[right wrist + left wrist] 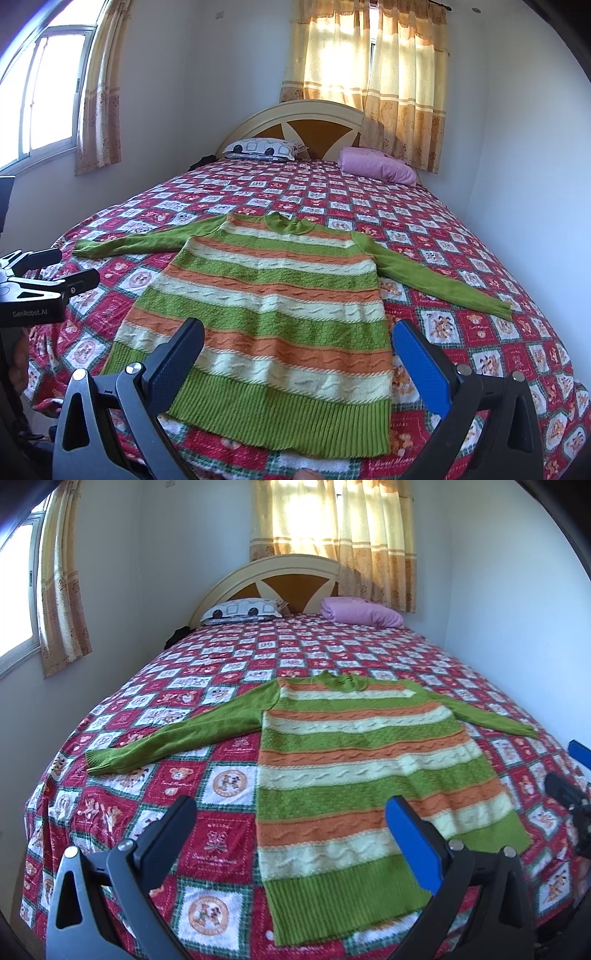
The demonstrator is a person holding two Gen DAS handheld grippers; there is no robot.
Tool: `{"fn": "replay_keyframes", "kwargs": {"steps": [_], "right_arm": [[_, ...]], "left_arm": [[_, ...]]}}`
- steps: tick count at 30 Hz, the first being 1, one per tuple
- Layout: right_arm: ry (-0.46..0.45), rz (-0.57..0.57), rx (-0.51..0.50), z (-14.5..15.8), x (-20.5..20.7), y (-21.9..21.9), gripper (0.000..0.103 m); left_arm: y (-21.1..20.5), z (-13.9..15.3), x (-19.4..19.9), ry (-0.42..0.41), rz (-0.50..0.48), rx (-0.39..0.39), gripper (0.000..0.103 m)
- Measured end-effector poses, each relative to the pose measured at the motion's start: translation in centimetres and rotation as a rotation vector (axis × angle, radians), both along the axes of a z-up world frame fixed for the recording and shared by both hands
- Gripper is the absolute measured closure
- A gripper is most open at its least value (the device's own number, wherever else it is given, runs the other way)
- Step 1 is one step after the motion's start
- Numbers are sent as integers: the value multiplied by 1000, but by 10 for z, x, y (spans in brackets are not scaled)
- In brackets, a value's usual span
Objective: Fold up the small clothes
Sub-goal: 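Move the right tool to the sweater sleeve cuff and grasp it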
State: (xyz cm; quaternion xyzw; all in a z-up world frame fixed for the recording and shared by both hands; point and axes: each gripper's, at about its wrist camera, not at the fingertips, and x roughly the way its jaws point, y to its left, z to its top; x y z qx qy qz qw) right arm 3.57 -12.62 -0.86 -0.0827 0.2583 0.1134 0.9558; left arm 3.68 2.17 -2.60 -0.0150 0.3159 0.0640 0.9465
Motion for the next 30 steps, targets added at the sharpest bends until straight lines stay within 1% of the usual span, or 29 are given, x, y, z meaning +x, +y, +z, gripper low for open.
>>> {"fn": "replay_keyframes", "kwargs": {"steps": [2, 7, 11, 19, 24, 30], "right_arm": [[16, 7, 13, -4, 9, -6, 1], [58, -57, -17, -18, 40, -25, 1], [94, -112, 3, -24, 69, -50, 1], [163, -234, 23, -43, 124, -100, 1], [216, -297, 49, -61, 159, -133, 1], [249, -386, 49, -73, 191, -173, 1]], "left_arm": [[3, -5, 10, 7, 9, 15, 0], [6, -13, 33, 32, 19, 52, 0], [5, -20, 60, 60, 15, 85, 0], [1, -36, 109, 82, 3, 102, 0], [-3, -50, 141, 120, -6, 118, 0], [-11, -60, 174, 144, -12, 127, 0]]}}
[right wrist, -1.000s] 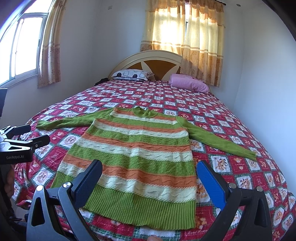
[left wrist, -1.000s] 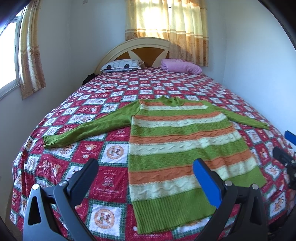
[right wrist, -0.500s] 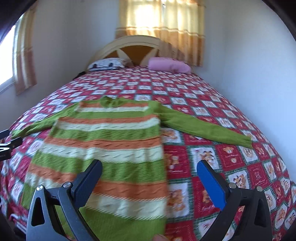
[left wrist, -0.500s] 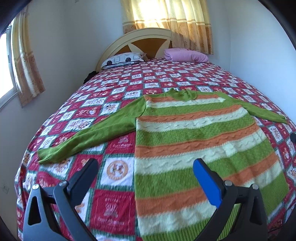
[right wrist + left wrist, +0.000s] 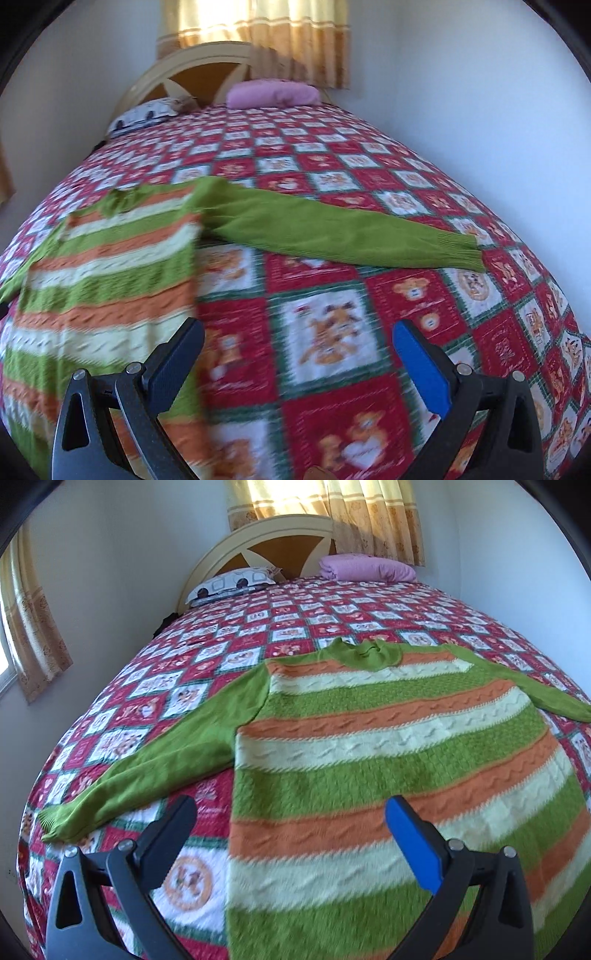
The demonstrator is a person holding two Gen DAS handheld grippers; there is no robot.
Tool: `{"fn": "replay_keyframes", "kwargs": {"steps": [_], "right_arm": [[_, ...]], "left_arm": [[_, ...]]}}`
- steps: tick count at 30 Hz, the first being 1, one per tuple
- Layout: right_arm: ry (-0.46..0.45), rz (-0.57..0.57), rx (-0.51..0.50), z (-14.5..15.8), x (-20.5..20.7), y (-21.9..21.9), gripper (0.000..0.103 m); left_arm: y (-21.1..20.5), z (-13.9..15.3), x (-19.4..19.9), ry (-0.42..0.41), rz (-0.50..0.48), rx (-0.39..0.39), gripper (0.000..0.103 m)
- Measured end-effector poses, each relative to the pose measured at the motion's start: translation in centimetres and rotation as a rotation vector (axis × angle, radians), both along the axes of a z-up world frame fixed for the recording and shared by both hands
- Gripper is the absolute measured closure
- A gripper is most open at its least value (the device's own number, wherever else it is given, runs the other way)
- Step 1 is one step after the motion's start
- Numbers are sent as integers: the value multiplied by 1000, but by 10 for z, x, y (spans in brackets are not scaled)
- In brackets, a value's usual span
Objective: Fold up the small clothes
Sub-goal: 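Move the right tool to the sweater sleeve cuff and grasp it, then lift the sleeve with the right tool and fold it across the sweater body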
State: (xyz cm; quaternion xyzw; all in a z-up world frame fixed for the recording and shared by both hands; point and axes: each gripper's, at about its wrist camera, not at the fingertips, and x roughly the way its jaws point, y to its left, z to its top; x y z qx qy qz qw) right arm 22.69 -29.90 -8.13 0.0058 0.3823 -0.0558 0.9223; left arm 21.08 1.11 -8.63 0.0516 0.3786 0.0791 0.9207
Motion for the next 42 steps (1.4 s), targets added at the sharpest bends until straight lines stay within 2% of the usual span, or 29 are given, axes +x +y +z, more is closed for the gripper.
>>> {"fn": "replay_keyframes", "kwargs": {"steps": [6, 14, 23, 25, 27, 31, 33, 35, 39, 40, 42], "right_arm": [[22, -98, 15, -6, 24, -50, 1], [41, -249, 49, -11, 42, -129, 1], [42, -398, 151, -19, 53, -216, 2], [42, -409, 187, -20, 59, -228, 7], [53, -411, 206, -21, 68, -237, 18], [89, -387, 197, -26, 89, -240, 22], [118, -384, 213, -34, 99, -241, 41], [138, -387, 174, -40, 107, -238, 45], [133, -330, 129, -35, 114, -225, 88], [134, -321, 130, -33, 114, -223, 93], [129, -316, 125, -26, 115, -221, 94]], "left_arm": [[-10, -6, 30, -6, -15, 6, 0], [-2, -15, 61, 4, 27, 2, 0], [8, -30, 69, 42, 66, -31, 0], [9, -32, 69, 47, 70, -33, 0], [10, -33, 69, 52, 74, -31, 0], [13, -34, 68, 57, 79, -33, 0], [13, -35, 66, 59, 77, -37, 0], [13, -35, 65, 61, 75, -40, 0], [14, -36, 61, 66, 70, -49, 0], [14, -36, 61, 67, 70, -51, 0], [16, -34, 59, 63, 70, -58, 0]]}}
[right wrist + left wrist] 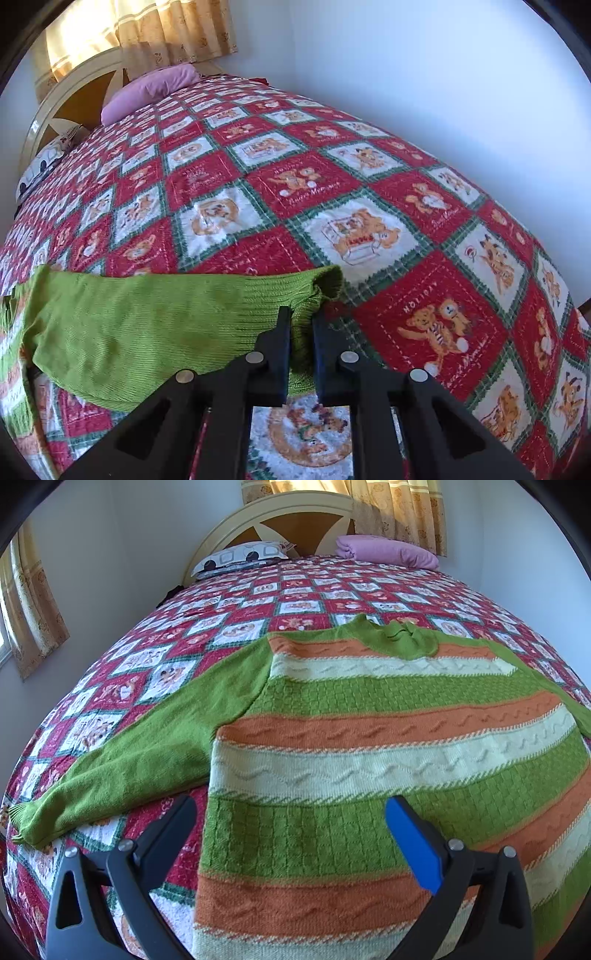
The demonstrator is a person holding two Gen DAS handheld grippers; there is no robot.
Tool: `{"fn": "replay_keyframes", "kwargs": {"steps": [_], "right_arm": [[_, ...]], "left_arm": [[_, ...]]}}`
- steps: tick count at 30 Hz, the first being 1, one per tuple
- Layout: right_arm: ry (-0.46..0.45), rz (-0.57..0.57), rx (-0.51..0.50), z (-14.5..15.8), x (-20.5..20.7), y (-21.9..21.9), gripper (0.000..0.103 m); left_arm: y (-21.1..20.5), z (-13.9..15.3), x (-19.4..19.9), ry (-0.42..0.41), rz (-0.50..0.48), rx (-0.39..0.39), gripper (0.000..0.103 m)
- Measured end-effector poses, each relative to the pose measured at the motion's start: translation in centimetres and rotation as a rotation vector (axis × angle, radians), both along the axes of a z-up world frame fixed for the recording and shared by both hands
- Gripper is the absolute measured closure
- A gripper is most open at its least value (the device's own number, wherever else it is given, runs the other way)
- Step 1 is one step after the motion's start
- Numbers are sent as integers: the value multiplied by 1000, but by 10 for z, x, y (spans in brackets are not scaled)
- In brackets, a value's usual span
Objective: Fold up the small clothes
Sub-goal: 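Lift the sleeve with the right tool and fold it across the sweater body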
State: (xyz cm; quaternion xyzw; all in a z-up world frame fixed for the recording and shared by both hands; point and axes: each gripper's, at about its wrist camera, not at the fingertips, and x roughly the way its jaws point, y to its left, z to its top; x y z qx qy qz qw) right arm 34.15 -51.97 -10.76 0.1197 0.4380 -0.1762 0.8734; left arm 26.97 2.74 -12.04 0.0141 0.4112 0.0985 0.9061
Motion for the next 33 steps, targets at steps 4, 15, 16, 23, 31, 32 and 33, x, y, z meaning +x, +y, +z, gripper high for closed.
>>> {"fn": "replay_keyframes", "kwargs": {"steps": [4, 15, 16, 23, 31, 32, 33], "right_arm": [[-38, 5, -14, 23, 1, 5, 94], [-173, 119, -141, 123, 16, 68, 95], [-182, 131, -150, 129, 17, 75, 95], [-238, 228, -208, 167, 24, 129, 95], [-294, 351, -254, 201, 26, 196, 95], [-300, 368, -264, 205, 27, 205, 95], [-305, 380, -270, 208, 27, 212, 95]], "left_arm": [[6, 7, -5, -19, 7, -17, 0], [24, 15, -19, -51, 26, -56, 0], [26, 15, -20, -52, 28, -59, 0], [43, 14, -30, -61, 61, -91, 0], [52, 9, -39, -68, 84, -118, 0], [53, 8, -40, -67, 86, -125, 0], [54, 8, -41, -67, 87, -131, 0]]}}
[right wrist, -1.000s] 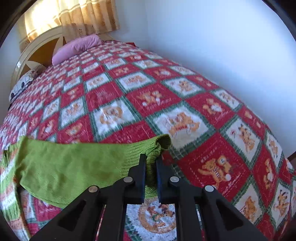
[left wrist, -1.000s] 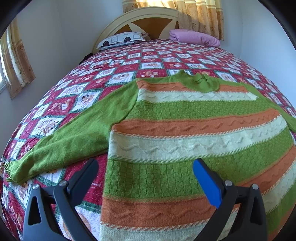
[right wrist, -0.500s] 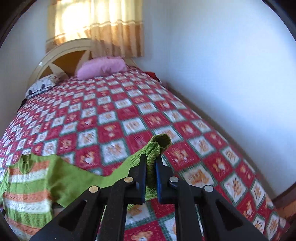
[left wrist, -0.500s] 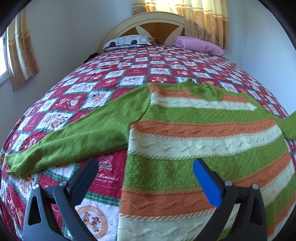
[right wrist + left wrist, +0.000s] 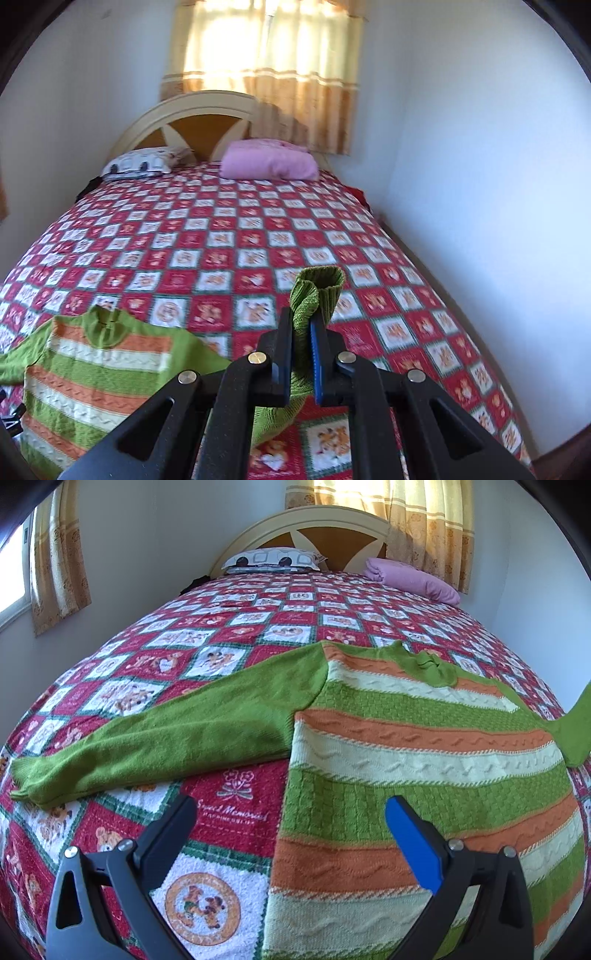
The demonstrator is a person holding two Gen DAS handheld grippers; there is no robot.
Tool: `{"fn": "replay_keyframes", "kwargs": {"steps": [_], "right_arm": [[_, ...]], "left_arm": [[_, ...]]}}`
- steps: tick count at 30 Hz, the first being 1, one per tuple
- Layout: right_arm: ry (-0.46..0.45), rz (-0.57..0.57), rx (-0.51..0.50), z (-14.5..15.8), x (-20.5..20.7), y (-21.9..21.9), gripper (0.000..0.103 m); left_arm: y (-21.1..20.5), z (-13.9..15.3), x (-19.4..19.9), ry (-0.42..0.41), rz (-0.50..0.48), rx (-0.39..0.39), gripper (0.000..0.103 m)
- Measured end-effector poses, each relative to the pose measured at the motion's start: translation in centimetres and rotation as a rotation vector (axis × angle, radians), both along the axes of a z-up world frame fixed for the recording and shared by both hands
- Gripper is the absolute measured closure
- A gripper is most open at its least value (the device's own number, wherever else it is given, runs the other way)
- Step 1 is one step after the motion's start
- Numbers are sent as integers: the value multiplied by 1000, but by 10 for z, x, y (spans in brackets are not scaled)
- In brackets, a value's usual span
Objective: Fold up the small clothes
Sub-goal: 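Lift the sleeve with the right tool and fold it across the sweater body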
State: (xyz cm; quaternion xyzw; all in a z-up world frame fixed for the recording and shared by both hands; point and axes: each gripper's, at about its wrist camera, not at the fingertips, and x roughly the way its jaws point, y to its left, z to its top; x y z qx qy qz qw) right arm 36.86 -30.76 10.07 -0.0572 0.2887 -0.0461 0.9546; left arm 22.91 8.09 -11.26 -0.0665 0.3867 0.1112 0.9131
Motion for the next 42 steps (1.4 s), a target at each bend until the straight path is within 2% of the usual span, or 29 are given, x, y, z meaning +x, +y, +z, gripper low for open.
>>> {"fn": "replay_keyframes", "kwargs": {"steps": [6, 10, 14, 21, 27, 31, 33, 36, 37, 40, 42], "right_arm": [[-23, 101, -49, 21, 4, 57, 95], [-27, 168, -87, 29, 5, 94, 95], [-32, 243, -124, 32, 5, 139, 95], [-24, 373, -188, 20, -1, 217, 96], [1, 488, -228, -5, 0, 282, 96], [46, 551, -194, -41, 7, 324, 96], [81, 574, -161, -73, 13, 349, 96], [161, 615, -146, -134, 23, 385, 95], [224, 635, -130, -160, 28, 395, 95], [398, 652, -52, -219, 39, 396, 81], [404, 655, 22, -223, 32, 378, 72]], "left_arm": [[8, -1, -5, -8, 11, -26, 0], [13, -2, -7, -12, 24, -22, 0], [20, -4, -10, -17, 26, -51, 0], [32, -6, -20, -25, 37, -65, 0], [45, -9, -28, -24, 67, -79, 0], [50, -13, -33, -9, 86, -68, 0], [52, -14, -35, 0, 92, -61, 0], [52, -15, -37, 17, 94, -33, 0], [51, -14, -38, 20, 91, -22, 0], [50, -9, -43, 18, 71, 12, 0], [49, -5, -44, 10, 53, 35, 0]]}}
